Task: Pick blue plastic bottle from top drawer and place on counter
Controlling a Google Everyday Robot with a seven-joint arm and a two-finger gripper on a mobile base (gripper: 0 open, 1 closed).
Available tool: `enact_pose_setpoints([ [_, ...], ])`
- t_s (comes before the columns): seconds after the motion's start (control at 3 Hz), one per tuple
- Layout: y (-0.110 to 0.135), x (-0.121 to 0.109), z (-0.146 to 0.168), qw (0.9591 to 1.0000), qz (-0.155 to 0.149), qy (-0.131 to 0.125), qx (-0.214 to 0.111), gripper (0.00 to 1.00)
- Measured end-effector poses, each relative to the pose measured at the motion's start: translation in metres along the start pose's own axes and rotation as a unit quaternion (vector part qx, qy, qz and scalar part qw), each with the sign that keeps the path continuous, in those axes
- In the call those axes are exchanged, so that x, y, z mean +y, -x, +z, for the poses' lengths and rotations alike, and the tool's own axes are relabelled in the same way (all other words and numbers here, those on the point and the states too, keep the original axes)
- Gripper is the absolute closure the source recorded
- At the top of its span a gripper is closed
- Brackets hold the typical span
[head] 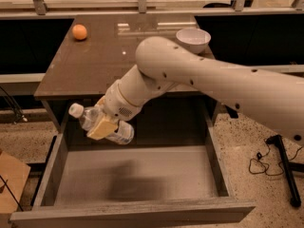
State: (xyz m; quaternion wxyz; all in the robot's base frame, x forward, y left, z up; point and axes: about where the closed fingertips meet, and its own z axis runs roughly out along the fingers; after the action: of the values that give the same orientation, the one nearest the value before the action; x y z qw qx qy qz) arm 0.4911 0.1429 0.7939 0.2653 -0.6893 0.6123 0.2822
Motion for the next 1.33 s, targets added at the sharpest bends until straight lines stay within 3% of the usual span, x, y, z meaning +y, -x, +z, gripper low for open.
enact_pose_setpoints([
  [0.33, 0.013, -0.024, -0.064, 0.9934, -0.019, -0.044, 0.105, 1.0],
  [0.67, 0.03, -0.063, -0.116, 0.9758, -0.051, -0.081, 0.196, 1.0],
  [1.0, 0.051, -0.114, -0.155, 0.9481, -0.112, -0.095, 0.282, 1.0],
  [1.33, 0.06, -0.144, -0.156, 0.9419, -0.14, -0.095, 0.29, 1.0],
])
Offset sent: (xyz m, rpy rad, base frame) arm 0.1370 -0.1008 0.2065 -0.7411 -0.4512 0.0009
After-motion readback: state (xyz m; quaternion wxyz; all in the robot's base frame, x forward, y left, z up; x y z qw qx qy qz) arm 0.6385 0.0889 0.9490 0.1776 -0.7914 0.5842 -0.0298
